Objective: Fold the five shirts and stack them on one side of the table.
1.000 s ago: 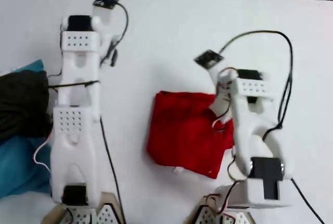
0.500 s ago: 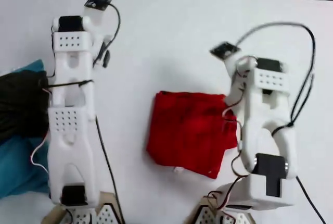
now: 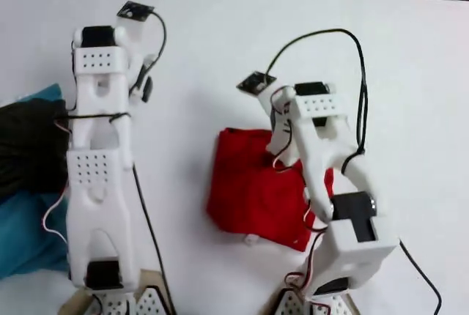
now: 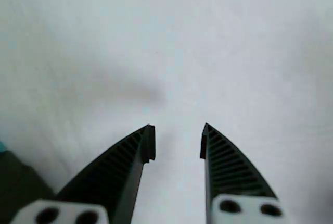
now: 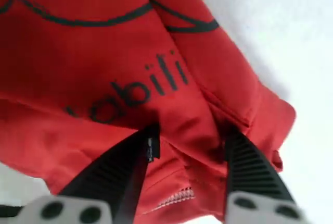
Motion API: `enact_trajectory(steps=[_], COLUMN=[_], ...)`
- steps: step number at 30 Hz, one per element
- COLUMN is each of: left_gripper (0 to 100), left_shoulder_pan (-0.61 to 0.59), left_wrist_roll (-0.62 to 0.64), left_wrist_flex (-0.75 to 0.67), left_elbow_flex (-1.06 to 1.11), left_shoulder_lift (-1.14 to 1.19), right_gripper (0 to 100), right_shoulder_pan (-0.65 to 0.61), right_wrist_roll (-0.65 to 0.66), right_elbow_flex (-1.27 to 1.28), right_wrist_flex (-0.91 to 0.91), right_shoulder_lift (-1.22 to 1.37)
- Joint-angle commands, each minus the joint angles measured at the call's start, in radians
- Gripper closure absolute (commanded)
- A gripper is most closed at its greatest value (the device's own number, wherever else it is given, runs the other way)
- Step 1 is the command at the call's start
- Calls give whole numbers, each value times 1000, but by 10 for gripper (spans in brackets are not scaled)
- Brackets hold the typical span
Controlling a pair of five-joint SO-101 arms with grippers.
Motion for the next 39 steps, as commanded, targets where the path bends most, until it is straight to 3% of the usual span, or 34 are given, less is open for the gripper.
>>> enact_trajectory(steps=[1,6,11,16,21,26,39], left_gripper=[831,831,831,831,831,831,831], left_shoulder_pan=[-8,-6,-6,-3,-5,-8,-8], left_wrist_roll=[-6,-6,-8,-8,-8,-8,-8], left_wrist_flex=[11,11,11,11,11,11,11], left_elbow_flex=[-5,-5,-5,-5,-5,-5,-5], left_shoulder_lift=[-14,-11,-11,-12,-18,-18,-18], right_gripper=[783,780,780,790,991,980,978], right_shoulder_pan=[38,50,50,50,50,48,48], right_wrist_roll=[38,41,158,193,189,189,195], right_elbow_flex=[-5,-11,-54,-61,-64,-100,-506], right_wrist_flex=[-22,-13,108,97,12,19,191], right_shoulder_lift=[21,31,39,42,42,41,171])
